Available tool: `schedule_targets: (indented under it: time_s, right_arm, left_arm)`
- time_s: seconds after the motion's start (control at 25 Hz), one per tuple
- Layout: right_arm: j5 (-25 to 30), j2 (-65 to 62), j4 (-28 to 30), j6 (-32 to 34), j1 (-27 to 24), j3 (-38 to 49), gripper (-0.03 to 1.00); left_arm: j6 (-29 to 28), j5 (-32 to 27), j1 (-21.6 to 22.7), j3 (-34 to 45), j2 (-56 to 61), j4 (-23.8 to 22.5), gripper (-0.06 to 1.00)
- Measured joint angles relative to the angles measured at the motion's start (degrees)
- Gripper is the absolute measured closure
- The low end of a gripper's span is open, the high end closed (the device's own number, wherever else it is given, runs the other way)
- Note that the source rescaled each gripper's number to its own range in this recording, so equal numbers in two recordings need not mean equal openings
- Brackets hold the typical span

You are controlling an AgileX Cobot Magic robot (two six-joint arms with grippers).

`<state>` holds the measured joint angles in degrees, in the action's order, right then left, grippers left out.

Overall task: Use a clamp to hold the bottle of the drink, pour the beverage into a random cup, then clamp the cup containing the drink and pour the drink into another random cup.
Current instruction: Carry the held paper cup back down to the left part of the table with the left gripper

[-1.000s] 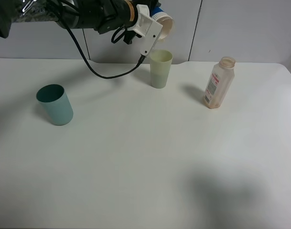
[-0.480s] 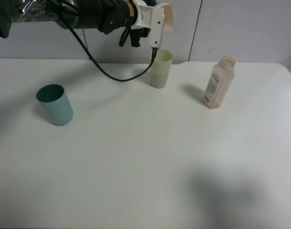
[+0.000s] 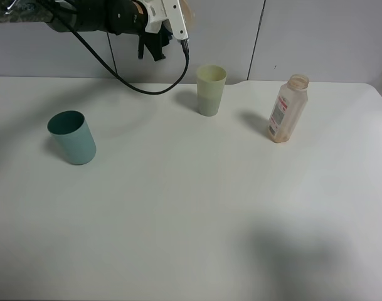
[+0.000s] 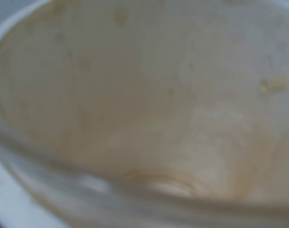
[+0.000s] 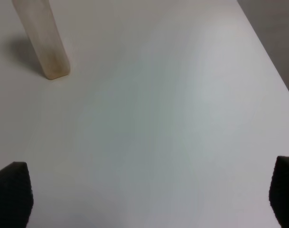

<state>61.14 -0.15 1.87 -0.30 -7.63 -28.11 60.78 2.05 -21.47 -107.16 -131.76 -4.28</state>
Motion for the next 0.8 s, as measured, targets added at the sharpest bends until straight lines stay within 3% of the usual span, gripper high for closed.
schedule_targets:
  time_s: [0.24, 0.8]
  right_arm:
    - [0.00, 0.00, 0.00, 0.00, 0.00, 0.00, -0.03]
    - [0.00, 0.00, 0.00, 0.00, 0.00, 0.00, -0.03]
  left_arm:
    - [-4.78, -3.12, 0.77, 0.00, 0.00, 4.28, 0.92]
    - [-20.71, -5.97, 0.77, 4.31, 1.31, 4.86, 0.92]
